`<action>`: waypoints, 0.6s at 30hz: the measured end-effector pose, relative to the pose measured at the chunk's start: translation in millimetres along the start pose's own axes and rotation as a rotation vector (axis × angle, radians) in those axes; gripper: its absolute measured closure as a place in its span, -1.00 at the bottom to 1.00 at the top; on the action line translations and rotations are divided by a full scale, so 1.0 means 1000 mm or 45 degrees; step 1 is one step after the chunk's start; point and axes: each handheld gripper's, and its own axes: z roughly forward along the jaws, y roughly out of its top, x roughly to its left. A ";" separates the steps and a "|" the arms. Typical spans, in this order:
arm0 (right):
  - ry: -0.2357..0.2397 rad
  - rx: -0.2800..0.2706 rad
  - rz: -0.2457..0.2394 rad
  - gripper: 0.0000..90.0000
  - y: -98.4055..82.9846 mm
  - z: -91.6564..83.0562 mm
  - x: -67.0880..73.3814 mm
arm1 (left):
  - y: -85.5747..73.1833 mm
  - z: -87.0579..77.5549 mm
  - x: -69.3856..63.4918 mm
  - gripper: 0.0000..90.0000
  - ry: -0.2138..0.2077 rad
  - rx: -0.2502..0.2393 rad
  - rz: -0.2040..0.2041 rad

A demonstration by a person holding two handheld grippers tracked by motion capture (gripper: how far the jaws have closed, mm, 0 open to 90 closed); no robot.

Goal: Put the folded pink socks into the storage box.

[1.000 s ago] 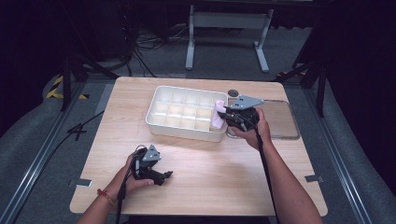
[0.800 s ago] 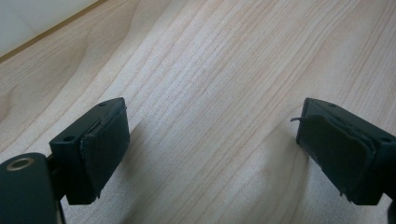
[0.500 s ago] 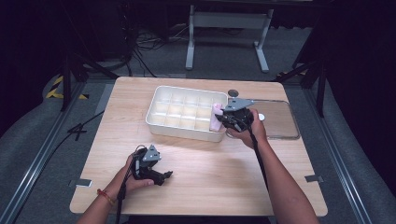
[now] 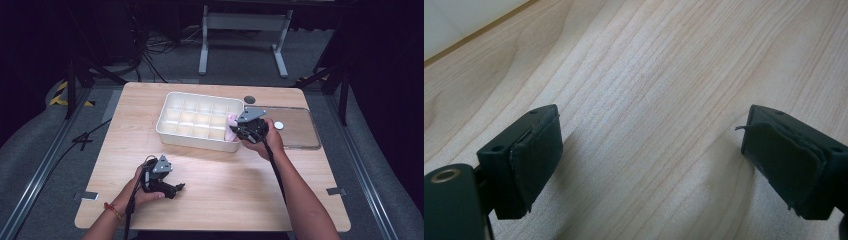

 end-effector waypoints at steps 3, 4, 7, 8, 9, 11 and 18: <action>0.006 0.015 -0.020 0.61 0.000 0.001 0.001 | 0.000 0.000 0.000 -0.78 0.000 0.000 0.000; 0.018 0.039 -0.040 0.60 0.000 0.002 0.002 | 0.000 0.000 0.000 -0.78 0.000 0.000 0.000; 0.042 0.068 -0.059 0.59 -0.001 0.004 0.002 | 0.000 0.000 0.000 -0.78 -0.001 0.000 0.000; 0.049 0.082 -0.072 0.59 -0.001 0.005 0.002 | 0.000 0.000 0.000 -0.78 0.000 0.000 0.000; 0.055 0.092 -0.076 0.59 -0.001 0.007 0.003 | 0.000 0.000 0.000 -0.78 0.000 0.000 0.001; 0.067 0.116 -0.085 0.59 -0.001 0.010 0.004 | 0.000 0.000 0.000 -0.78 0.000 0.000 0.001; 0.124 0.212 -0.139 0.59 -0.003 0.020 0.008 | 0.000 0.000 0.000 -0.78 -0.001 -0.002 -0.003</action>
